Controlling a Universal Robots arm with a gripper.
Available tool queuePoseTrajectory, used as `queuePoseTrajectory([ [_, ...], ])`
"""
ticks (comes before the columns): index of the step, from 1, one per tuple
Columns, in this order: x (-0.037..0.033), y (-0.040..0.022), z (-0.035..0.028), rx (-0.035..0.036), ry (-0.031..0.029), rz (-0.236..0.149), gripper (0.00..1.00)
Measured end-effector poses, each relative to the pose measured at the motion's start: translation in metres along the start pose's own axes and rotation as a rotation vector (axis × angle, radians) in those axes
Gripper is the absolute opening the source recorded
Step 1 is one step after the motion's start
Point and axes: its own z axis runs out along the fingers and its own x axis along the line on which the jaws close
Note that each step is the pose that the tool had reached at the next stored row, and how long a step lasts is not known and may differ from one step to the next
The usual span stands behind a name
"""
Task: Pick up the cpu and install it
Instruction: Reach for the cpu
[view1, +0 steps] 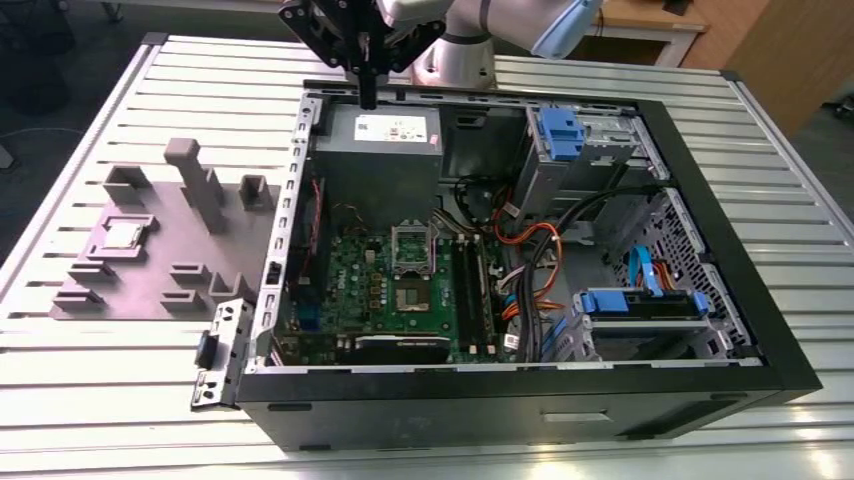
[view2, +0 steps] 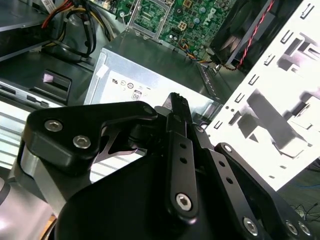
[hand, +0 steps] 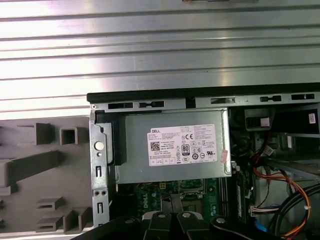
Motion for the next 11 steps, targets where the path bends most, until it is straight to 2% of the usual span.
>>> queuePoseTrajectory([
  [11, 0.002, -0.0002, -0.0001, 0.0001, 0.0001, 0.0, 0.1],
])
